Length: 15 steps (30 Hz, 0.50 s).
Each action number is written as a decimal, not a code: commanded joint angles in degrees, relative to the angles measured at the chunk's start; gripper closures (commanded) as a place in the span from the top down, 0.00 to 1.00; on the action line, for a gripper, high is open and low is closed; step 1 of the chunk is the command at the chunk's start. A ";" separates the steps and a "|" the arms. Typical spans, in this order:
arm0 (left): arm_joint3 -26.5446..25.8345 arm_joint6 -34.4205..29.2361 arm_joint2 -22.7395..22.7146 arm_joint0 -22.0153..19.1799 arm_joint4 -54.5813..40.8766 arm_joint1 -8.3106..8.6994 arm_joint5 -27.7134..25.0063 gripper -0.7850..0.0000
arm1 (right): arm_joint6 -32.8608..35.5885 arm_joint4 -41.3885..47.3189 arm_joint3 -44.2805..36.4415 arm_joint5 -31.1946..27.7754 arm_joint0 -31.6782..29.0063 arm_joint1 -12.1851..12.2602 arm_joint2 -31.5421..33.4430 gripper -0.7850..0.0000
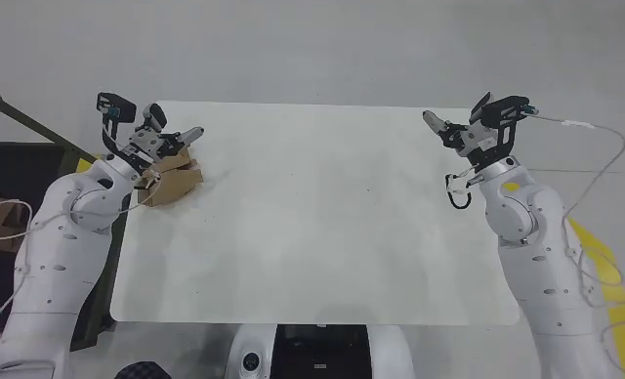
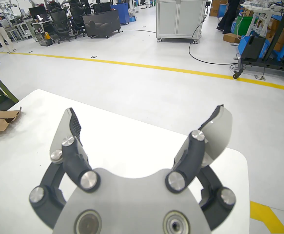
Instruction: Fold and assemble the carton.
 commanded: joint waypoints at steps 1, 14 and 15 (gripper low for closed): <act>1.22 -4.80 -0.51 -0.33 -7.13 0.15 -2.96 1.00 | 0.00 0.00 0.00 0.00 0.00 0.00 0.00 1.00; 11.91 -38.22 -2.20 -4.15 -55.30 1.60 -8.92 1.00 | 0.00 0.00 0.00 0.00 0.00 0.00 0.00 1.00; 13.17 -40.97 -2.35 -4.56 -58.85 1.71 -8.43 1.00 | 0.00 0.00 0.00 0.00 0.00 0.00 0.00 1.00</act>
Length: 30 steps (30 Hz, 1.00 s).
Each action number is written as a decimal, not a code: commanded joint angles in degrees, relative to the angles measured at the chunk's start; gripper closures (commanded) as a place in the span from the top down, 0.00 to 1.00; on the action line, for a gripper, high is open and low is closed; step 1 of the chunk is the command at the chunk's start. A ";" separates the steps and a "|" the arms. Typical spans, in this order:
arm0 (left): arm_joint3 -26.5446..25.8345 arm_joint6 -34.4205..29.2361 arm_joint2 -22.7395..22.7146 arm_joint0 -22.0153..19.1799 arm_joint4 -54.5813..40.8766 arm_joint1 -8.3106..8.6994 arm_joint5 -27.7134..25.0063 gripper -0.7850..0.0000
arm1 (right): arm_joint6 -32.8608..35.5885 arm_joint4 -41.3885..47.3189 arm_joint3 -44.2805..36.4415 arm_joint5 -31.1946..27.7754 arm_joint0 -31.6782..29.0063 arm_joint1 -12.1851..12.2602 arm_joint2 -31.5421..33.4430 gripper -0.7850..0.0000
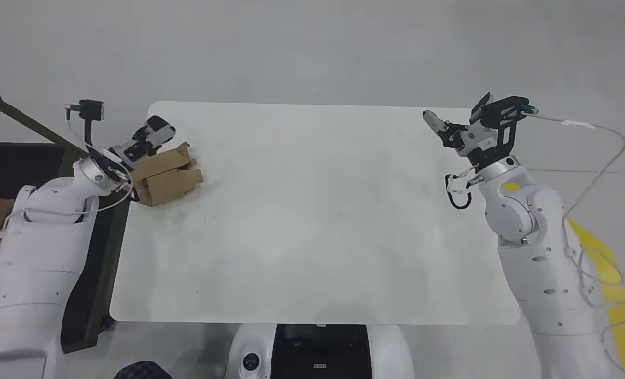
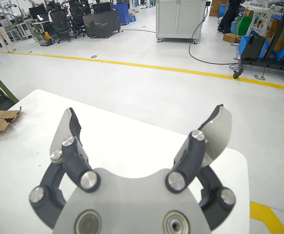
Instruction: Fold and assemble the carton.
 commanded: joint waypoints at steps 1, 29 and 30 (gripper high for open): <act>2.79 -6.94 -0.30 -0.89 -9.16 0.22 0.96 1.00 | 0.00 0.00 0.00 0.00 0.00 0.00 0.00 1.00; 29.07 -10.25 -8.15 -0.55 -29.65 1.36 -2.51 1.00 | 0.00 0.00 0.00 0.00 0.00 0.00 0.00 1.00; 30.83 -9.71 -8.34 -0.95 -29.35 1.40 -2.64 1.00 | 0.00 0.00 0.00 0.00 0.00 0.00 0.00 1.00</act>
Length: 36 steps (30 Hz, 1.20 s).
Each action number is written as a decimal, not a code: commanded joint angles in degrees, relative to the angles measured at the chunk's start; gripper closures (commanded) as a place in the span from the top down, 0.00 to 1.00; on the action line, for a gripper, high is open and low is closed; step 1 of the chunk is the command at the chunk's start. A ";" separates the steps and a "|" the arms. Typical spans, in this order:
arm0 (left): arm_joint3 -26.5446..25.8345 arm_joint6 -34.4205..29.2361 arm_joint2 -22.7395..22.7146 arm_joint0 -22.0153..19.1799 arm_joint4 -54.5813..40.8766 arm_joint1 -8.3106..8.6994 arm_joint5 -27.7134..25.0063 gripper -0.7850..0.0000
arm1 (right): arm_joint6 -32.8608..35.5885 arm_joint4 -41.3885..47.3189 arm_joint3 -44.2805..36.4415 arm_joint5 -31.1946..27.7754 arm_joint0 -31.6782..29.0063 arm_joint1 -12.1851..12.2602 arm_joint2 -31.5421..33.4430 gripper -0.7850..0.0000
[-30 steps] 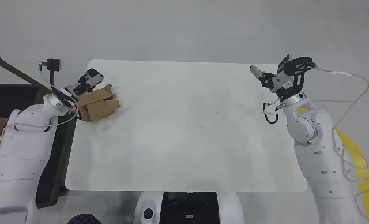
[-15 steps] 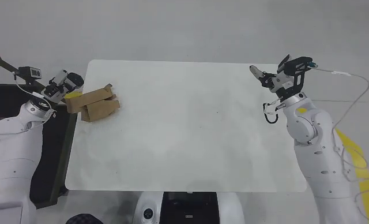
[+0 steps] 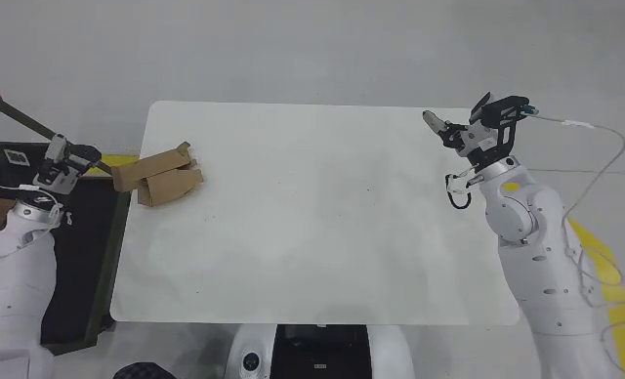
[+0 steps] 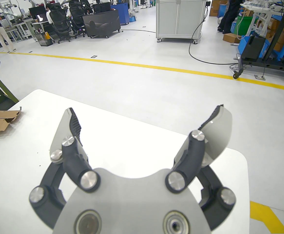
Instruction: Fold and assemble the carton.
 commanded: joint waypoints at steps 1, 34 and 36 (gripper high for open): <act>3.54 1.01 -0.16 -1.03 0.80 0.03 -0.09 1.00 | 0.00 0.00 0.00 0.00 0.00 0.00 0.00 1.00; 24.47 20.06 12.23 -14.03 26.20 -4.54 7.60 0.68 | 0.00 0.00 0.00 0.00 0.00 0.00 0.00 1.00; 24.65 20.47 12.53 -14.35 27.13 -4.60 7.46 0.47 | 0.00 0.00 0.00 0.00 0.00 0.00 0.00 1.00</act>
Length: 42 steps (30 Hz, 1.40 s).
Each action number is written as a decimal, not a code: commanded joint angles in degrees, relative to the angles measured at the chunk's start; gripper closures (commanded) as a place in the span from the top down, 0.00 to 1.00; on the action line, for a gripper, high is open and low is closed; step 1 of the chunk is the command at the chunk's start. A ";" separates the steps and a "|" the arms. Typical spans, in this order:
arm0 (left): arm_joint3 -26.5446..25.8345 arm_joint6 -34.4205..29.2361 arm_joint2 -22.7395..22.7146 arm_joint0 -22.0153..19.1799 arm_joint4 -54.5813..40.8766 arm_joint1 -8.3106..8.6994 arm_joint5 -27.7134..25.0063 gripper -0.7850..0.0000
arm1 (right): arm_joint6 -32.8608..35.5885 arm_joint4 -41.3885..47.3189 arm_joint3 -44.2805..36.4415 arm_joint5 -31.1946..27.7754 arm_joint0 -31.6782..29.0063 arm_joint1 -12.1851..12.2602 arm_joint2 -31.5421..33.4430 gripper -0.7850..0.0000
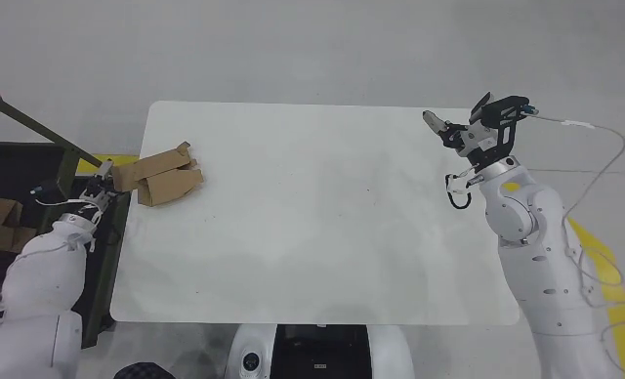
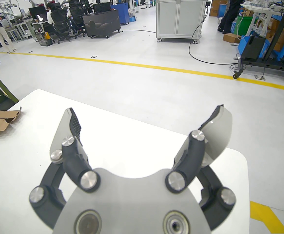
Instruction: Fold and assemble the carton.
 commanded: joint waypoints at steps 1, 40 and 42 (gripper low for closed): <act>0.16 0.38 0.30 -0.32 0.93 -0.07 -0.09 0.40 | 0.00 0.00 0.00 0.00 0.00 0.00 0.00 1.00; -13.67 -26.50 -6.41 -4.04 -17.30 1.65 -1.48 0.00 | 0.00 0.00 0.00 0.00 0.00 0.00 0.00 1.00; -15.95 -27.10 -5.93 -4.16 -17.69 1.59 -0.88 0.00 | 0.00 0.00 0.00 0.00 0.00 0.00 0.00 1.00</act>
